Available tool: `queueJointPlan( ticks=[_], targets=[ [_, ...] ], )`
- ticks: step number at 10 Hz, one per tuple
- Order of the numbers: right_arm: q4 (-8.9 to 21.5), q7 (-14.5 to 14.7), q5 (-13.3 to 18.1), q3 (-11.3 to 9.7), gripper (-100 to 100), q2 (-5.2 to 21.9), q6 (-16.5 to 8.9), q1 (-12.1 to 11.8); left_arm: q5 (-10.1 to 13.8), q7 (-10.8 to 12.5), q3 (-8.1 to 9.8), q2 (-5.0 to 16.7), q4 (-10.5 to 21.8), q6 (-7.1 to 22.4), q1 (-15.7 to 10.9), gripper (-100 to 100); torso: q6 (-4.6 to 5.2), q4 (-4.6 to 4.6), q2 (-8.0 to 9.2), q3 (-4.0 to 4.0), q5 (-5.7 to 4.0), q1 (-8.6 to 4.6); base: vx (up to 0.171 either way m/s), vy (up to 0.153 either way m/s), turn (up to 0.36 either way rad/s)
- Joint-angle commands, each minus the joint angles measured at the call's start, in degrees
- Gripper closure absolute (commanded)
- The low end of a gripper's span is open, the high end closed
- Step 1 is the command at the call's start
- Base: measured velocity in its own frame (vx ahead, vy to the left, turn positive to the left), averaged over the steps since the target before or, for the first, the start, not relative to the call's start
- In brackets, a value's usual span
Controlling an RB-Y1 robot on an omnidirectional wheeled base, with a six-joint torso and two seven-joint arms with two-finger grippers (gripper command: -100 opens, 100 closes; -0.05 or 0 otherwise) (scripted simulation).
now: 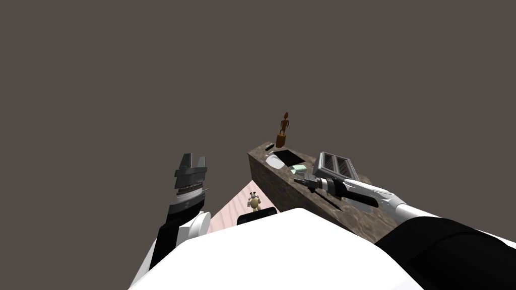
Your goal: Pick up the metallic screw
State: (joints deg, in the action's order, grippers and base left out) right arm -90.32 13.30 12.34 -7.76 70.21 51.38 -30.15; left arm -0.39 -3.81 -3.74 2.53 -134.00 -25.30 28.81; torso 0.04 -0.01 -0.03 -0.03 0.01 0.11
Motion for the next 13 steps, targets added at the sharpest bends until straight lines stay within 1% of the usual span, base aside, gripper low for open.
queueJointPlan(
  ticks=[1,10,11,13],
  targets=[
    [2.16,-0.11,1.25,-1.38,-100,2.26,-0.51,-0.53,0.0,0.0,0.0,0.0,0.0,0.0,0.0,0,0.0,0.0,0.0,0.0,0.0,0.0,0.012,-0.003,0.044],
    [2.16,-0.11,1.25,-1.38,-100,2.26,-0.51,-0.53,0.0,0.0,0.0,0.0,0.0,0.0,0.0,0,0.01,0.01,0.05,0.03,0.0,-0.01,0.004,0.004,0.003],
    [3.18,1.56,0.7,-1.54,-100,4.47,0.57,-1.74,0.0,0.0,0.0,0.0,0.0,0.0,0.0,0,0.01,0.01,0.06,0.03,0.0,-0.01,-0.048,0.018,0.188],
    [4.1,2.77,0.41,-1.69,-100,6.22,1.23,-2.68,0.0,0.0,-0.01,0.0,0.0,0.0,-0.01,0,-0.02,0.05,0.22,0.12,0.03,0.17,-0.048,0.061,0.161]
  ],
)
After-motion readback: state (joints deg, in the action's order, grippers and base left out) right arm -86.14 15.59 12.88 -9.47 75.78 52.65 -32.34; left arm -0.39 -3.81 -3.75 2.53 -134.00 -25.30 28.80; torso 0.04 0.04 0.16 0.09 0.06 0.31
